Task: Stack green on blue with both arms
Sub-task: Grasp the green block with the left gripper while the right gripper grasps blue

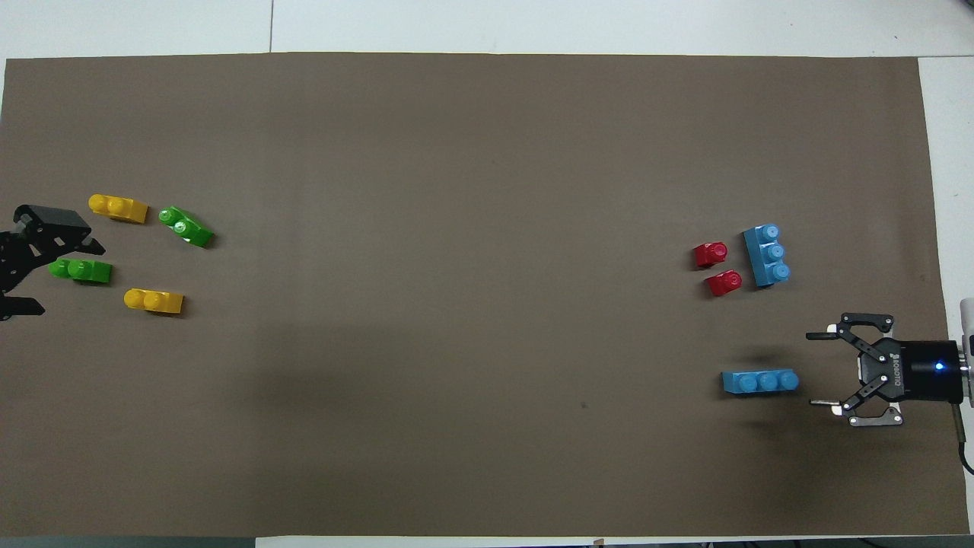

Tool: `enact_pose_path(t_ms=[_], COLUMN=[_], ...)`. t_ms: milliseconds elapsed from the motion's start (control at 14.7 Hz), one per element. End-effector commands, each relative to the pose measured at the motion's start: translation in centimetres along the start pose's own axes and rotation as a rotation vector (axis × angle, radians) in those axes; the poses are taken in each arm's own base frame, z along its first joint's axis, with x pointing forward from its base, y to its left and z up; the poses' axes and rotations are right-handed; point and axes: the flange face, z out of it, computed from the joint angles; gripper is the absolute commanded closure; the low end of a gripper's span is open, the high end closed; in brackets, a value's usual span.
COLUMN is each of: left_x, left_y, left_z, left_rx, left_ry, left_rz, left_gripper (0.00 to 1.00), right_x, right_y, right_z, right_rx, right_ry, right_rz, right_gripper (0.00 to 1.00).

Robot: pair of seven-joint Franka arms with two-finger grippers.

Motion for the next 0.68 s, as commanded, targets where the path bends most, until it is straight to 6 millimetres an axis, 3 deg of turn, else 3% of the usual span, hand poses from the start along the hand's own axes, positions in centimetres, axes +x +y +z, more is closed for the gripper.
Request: enact_pose_path(t_ms=[0,136,204,613], left_x=[1.0,2.4,3.1,6.2], left_y=[0.2,-0.3,0.0,1.2], left_z=[1.7,3.2,4.3,10.7], left_rx=[-0.023,-0.019,-0.017,-0.02], left_ry=[-0.004,-0.014,-0.021,-0.04], left_rz=[-0.052,-0.118,-0.137,-0.177], left_gripper=[0.0,0.0,0.0,0.0], right_x=[-3.0,-6.1,-6.7,-6.7], right_y=[-0.7,-1.0,-1.0,-1.1], right_z=[1.4,4.3,4.6,5.0], right_rx=[-0.007,-0.003,-0.004,-0.001], right_ry=[0.045,0.127,0.132,0.134], right_rz=[-0.012,-0.027,-0.041,-0.102], right_gripper=[0.0,0.0,0.0,0.0])
